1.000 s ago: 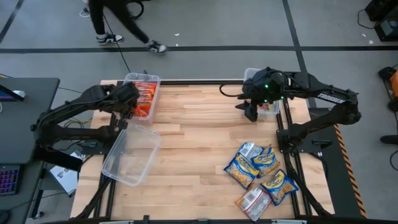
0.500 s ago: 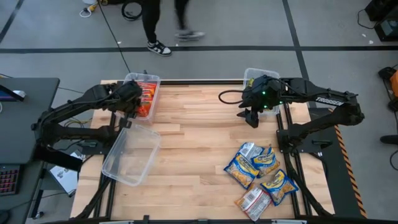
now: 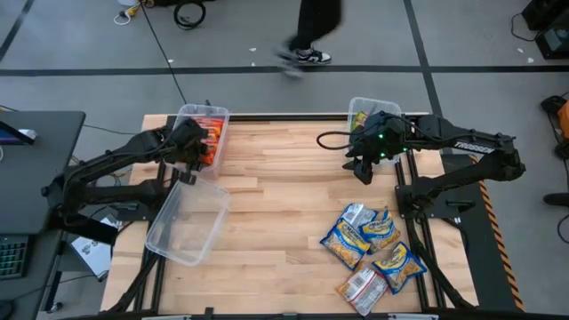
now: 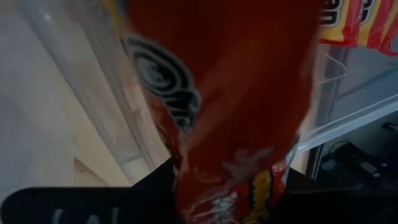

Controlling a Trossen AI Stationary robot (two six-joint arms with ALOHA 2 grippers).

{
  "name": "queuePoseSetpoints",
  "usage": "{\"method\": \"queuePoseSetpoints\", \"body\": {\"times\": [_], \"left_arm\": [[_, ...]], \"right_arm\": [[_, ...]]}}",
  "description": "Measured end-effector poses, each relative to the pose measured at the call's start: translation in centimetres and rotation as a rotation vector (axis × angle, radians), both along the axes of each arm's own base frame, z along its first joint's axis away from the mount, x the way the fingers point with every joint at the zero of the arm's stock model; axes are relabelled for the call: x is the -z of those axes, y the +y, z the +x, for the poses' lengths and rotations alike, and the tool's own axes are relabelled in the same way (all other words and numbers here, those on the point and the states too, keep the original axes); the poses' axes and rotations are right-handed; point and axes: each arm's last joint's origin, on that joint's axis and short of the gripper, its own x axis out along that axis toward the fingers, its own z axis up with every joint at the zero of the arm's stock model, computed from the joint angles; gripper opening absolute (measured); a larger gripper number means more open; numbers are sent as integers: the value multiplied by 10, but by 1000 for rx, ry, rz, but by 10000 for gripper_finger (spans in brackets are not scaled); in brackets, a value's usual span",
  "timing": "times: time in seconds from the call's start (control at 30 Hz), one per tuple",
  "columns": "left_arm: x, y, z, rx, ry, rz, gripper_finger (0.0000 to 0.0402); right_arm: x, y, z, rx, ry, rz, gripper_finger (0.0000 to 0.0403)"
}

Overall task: Sort Maruchan noodles
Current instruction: Put the orange noodle pack into the top left transparent bin

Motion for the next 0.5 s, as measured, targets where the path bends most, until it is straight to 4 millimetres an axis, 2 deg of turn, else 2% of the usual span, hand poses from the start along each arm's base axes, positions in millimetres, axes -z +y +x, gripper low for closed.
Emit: {"method": "queuePoseSetpoints", "body": {"times": [0.23, 0.5], "left_arm": [[1, 5, -6, -16, 18, 3, 115], [3, 0, -11, 15, 77, -40, 139]], "right_arm": [[0, 0, 0, -3, 2, -2, 207], [1, 0, -1, 9, 20, -21, 207]]}}
